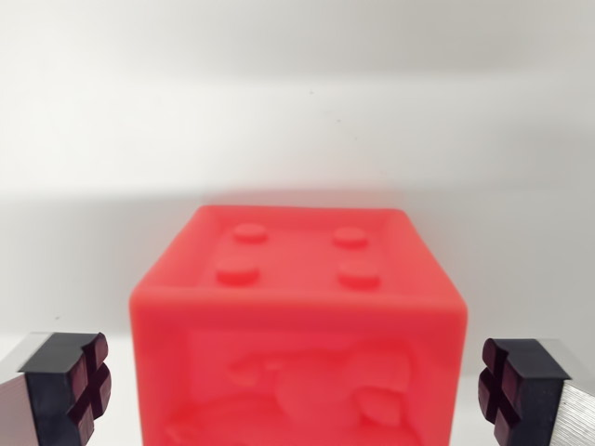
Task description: Destack cube
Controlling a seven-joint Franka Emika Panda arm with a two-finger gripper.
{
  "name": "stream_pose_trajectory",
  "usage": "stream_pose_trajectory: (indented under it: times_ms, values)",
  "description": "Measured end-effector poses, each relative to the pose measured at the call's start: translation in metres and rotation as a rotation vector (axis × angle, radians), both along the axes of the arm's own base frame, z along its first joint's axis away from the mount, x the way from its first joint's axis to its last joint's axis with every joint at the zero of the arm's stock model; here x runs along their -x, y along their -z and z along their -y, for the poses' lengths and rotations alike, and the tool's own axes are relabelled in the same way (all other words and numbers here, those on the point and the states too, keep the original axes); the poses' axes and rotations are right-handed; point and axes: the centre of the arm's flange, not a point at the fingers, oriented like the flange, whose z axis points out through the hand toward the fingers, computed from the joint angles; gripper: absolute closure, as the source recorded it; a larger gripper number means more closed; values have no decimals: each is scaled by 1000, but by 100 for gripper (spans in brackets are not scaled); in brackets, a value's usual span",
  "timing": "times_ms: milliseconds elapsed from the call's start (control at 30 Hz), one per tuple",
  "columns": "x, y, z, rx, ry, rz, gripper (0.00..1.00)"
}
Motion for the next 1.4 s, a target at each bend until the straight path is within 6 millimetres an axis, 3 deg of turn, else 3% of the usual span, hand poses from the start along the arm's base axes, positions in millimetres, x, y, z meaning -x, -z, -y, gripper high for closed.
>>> stream_pose_trajectory:
  times_ms: [533,1400]
  values:
    - [0,-45,-1,1,-1,2,0]
    - [1,-153,0,2,1,3,0]
